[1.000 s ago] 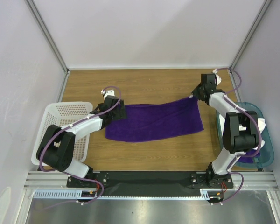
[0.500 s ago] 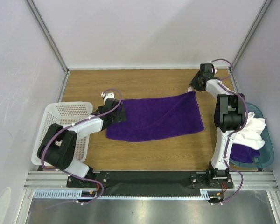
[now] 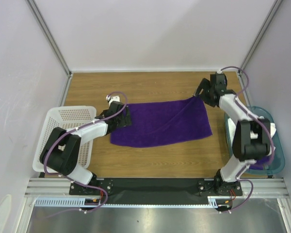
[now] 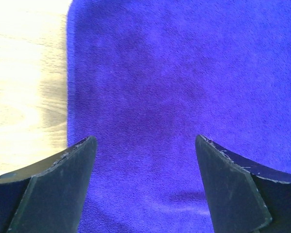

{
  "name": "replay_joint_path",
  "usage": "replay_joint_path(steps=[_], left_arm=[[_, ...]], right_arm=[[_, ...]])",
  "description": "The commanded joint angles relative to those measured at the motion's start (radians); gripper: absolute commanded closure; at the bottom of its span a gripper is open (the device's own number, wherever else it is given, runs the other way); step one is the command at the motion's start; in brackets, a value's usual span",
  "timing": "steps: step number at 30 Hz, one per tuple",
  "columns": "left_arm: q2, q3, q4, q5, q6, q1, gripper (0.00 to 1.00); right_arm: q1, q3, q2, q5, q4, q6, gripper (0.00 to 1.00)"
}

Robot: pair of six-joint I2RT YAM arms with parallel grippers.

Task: Fold and stack the towels
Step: Flatten out the crumpled towel

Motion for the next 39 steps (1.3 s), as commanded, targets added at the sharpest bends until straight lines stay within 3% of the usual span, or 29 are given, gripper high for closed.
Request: replay_joint_path(steps=[1,9,20,27,30,39], left_arm=[[-0.046,0.025,0.006,0.048,-0.020,-0.013,0.12],[-0.225,-0.047,-0.129,-0.013,-0.136,-0.105,0.13],[-0.486,-0.269,-0.263,-0.123,-0.392,-0.120,0.22],[-0.426,-0.287,-0.277,-0.181,-0.403,-0.120,0.24],[-0.426,-0.307,-0.241,-0.195,-0.351,-0.120,0.20],[-0.480,-0.436,0.102,-0.080,-0.158,-0.120,0.14]], right_arm=[[0.032,-0.143,-0.222,0.025,0.003,0.039,0.19],[0.050,-0.548,-0.548,0.102,0.004,0.149,0.18],[0.038,-0.611,-0.562,0.156,-0.076,0.111,0.22],[0.029,-0.659,-0.560,0.165,-0.076,0.102,0.27],[0.026,-0.671,-0.580,0.166,-0.079,0.105,0.27],[0.018,-0.671,-0.594,0.156,-0.073,0.106,0.26]])
